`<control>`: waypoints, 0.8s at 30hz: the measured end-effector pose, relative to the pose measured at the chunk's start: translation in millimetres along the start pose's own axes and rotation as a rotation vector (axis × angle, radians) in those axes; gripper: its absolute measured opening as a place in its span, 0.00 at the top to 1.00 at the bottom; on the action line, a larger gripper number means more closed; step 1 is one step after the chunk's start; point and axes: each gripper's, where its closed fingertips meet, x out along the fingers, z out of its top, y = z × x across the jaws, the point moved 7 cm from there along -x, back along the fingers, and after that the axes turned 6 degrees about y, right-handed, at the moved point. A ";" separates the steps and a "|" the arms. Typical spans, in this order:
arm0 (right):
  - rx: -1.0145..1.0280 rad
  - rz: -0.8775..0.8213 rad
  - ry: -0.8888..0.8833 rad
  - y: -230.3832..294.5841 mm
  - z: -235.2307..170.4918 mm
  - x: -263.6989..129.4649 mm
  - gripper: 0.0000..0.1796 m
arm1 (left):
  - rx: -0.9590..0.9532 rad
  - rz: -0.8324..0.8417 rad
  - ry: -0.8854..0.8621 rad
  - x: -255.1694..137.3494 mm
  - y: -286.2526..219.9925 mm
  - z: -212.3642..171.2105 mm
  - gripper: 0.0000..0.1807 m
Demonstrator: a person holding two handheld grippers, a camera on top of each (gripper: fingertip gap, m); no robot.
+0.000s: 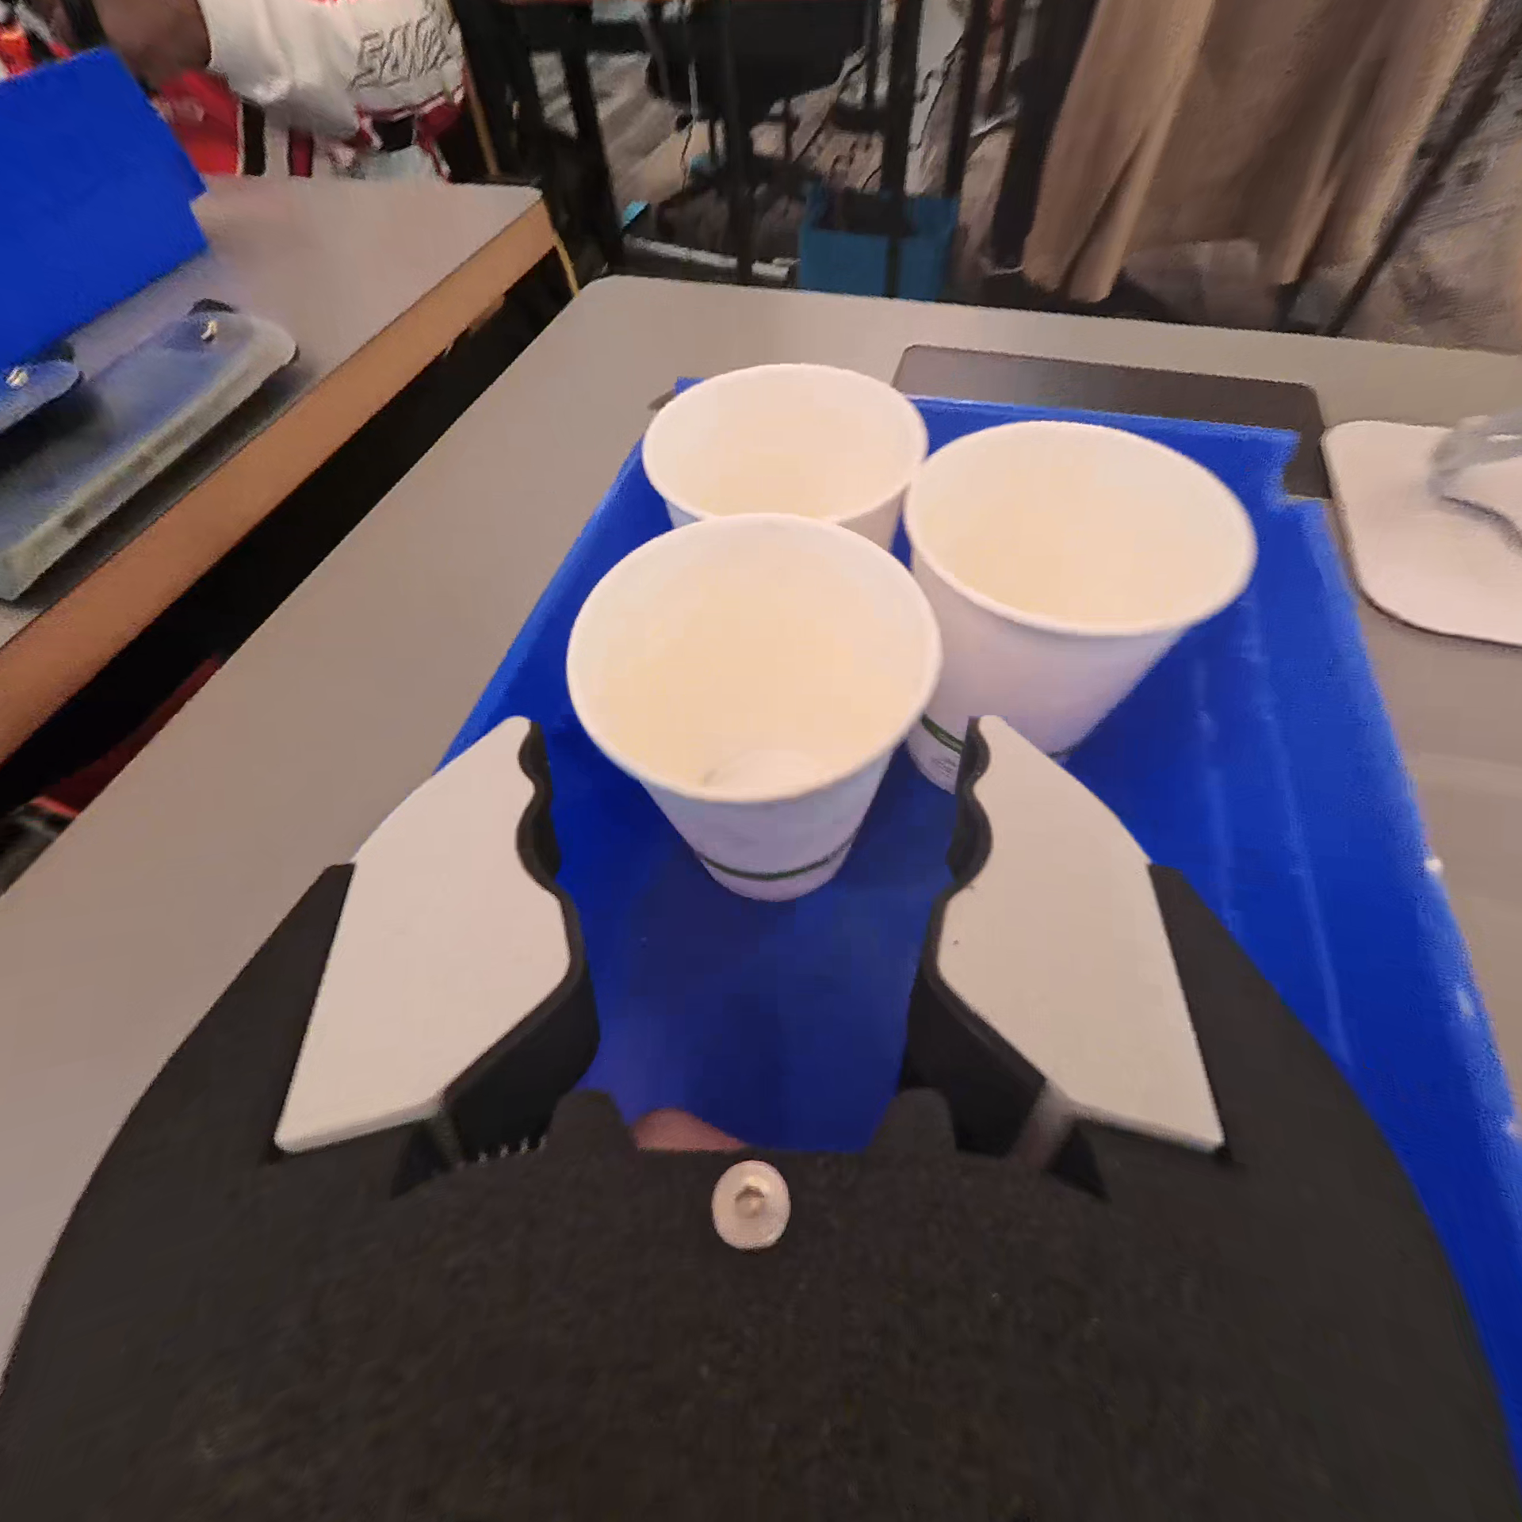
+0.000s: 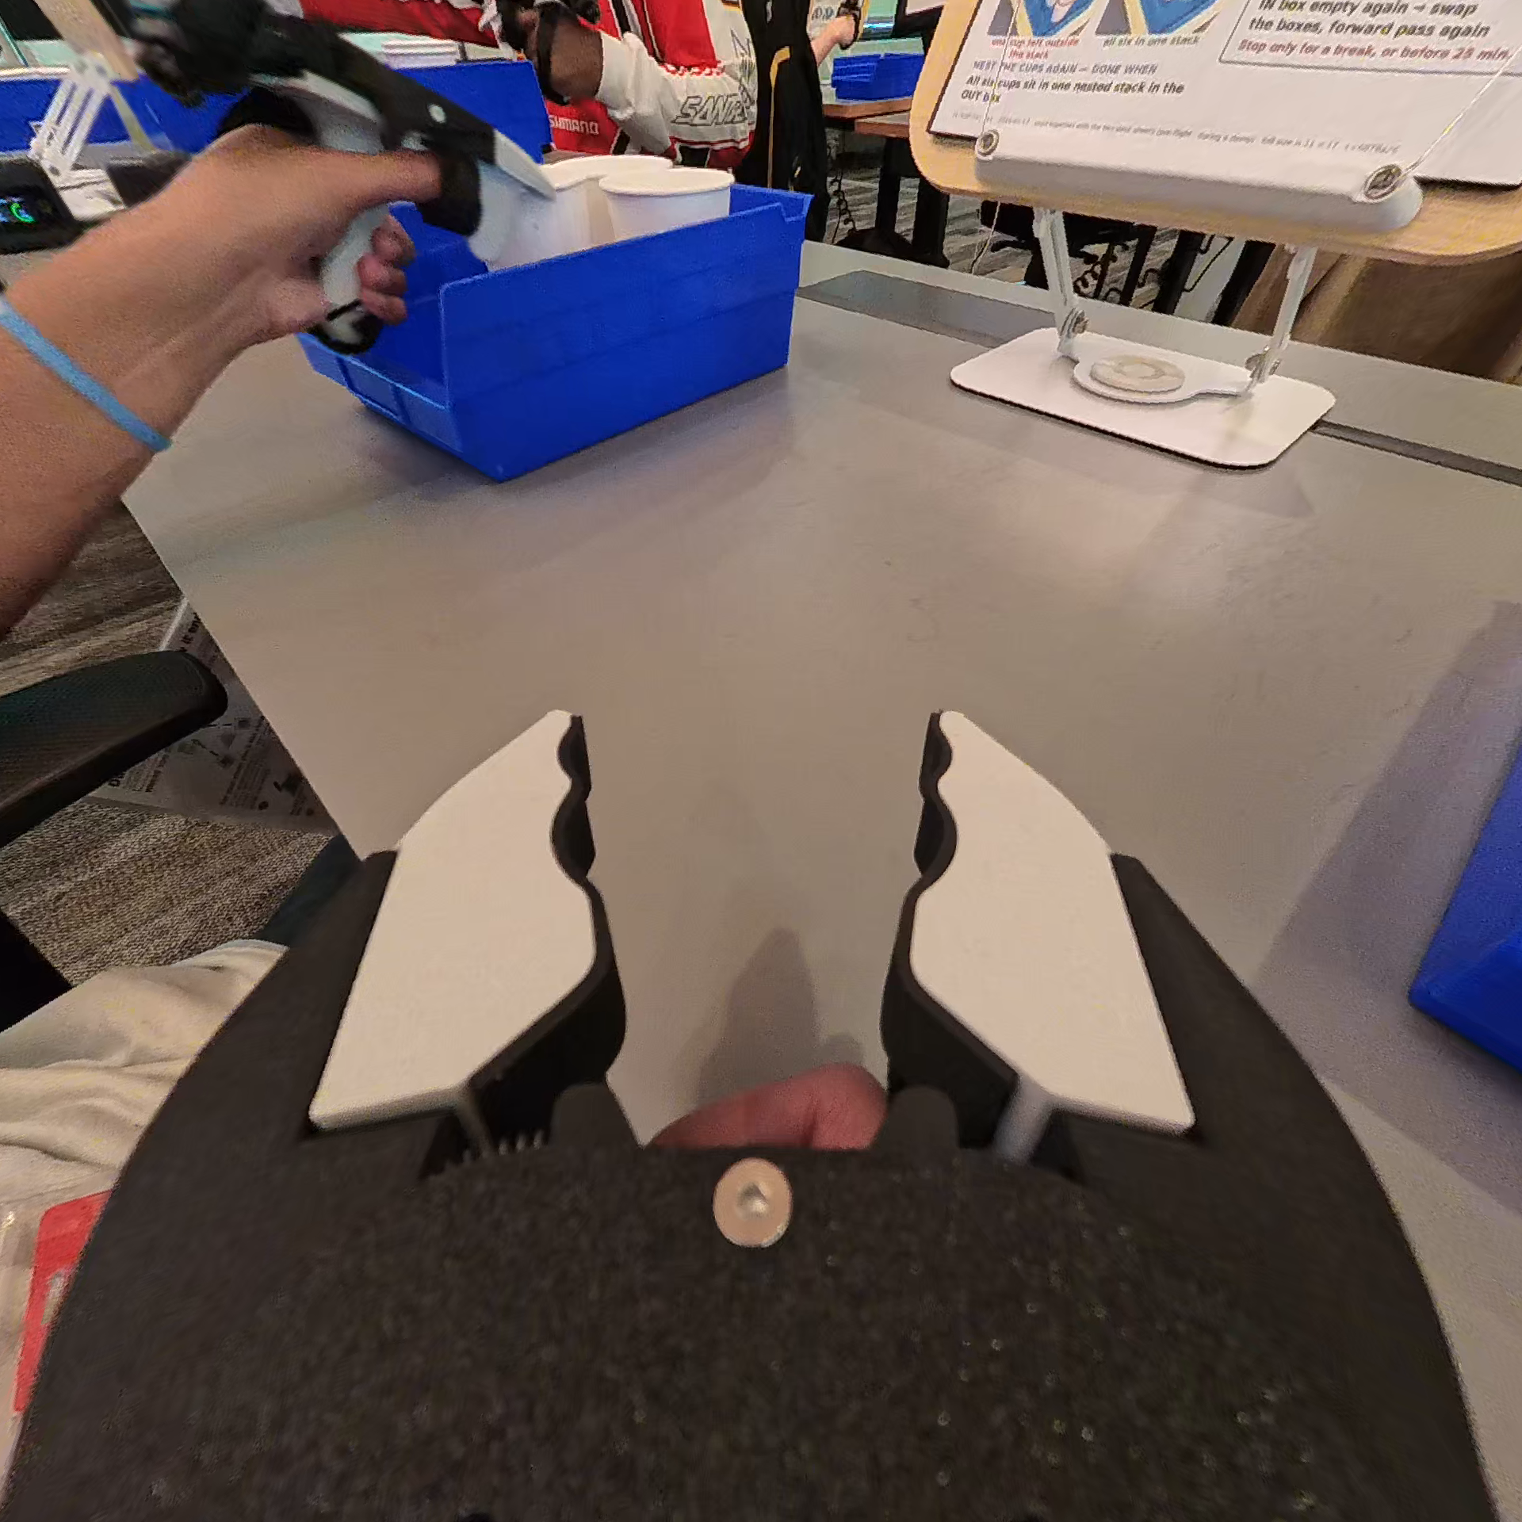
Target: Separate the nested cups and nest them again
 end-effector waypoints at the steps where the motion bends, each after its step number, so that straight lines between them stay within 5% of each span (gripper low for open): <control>1: 0.000 0.000 -0.003 -0.1 0.5 -1.2 0.57 | 0.002 0.019 0.022 8.3 0.4 1.8 0.48; 7: -0.009 0.008 -0.004 0.1 1.6 -4.4 0.58 | 0.057 0.163 0.070 38.7 1.5 3.4 0.47; 14: 0.022 0.026 0.007 -2.3 -1.1 -1.5 0.60 | -0.019 0.096 0.030 30.5 6.2 3.4 0.49; 20: 0.067 0.058 -0.043 -14.1 7.3 -9.8 0.61 | 0.162 -0.052 -0.138 -32.9 9.7 8.1 0.49; 24: 0.126 0.274 -0.124 -18.3 25.5 -20.1 0.61 | 0.272 -0.331 -0.224 -94.4 8.0 12.3 0.49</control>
